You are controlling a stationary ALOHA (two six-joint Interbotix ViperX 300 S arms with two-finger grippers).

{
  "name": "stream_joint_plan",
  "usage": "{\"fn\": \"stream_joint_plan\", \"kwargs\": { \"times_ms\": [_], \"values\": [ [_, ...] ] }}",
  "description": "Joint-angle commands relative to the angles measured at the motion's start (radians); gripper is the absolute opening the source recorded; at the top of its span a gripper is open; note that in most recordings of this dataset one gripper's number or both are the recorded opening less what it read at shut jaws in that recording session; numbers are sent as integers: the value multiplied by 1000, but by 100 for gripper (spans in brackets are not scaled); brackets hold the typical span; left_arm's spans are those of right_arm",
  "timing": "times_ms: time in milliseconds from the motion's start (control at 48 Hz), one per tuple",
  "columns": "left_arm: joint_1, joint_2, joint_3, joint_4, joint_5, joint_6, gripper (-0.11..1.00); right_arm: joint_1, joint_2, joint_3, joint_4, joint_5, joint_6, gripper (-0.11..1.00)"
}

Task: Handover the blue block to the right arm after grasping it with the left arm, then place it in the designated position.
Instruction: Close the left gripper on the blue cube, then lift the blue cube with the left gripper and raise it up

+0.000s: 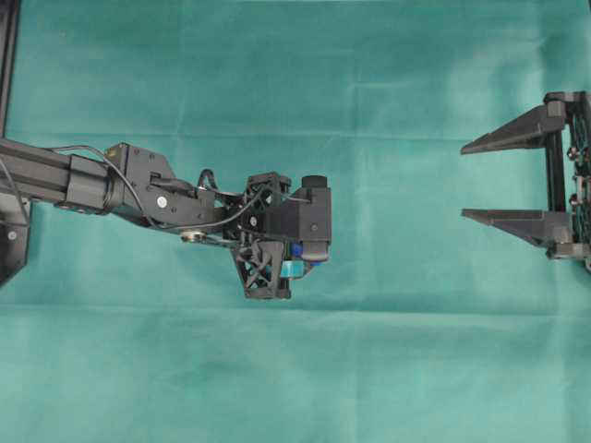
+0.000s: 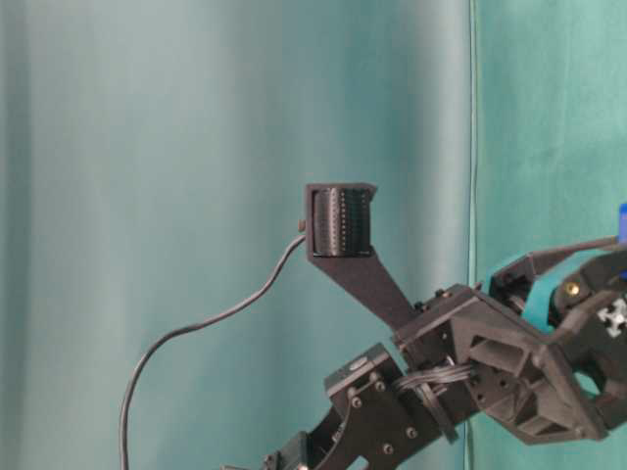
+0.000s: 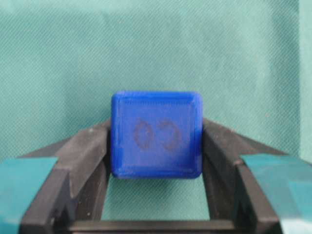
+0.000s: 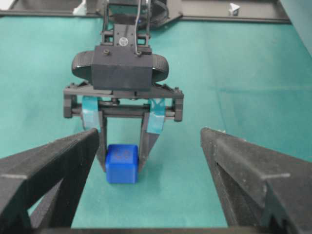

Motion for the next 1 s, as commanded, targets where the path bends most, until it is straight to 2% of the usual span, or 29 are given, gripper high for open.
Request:
{"fn": "stream_joint_plan", "kwargs": {
  "times_ms": [0,438,980],
  "values": [
    [-2,-21,-5,3,-6,0,47,0,3,-23,0,-3,0,94],
    [-2,-40,-9,3,2,-5,47,-2,3,-23,0,-3,0,94],
    [-2,-270,-23,3,146,-5,47,0,3,-23,0,-3,2,94]
  ]
}}
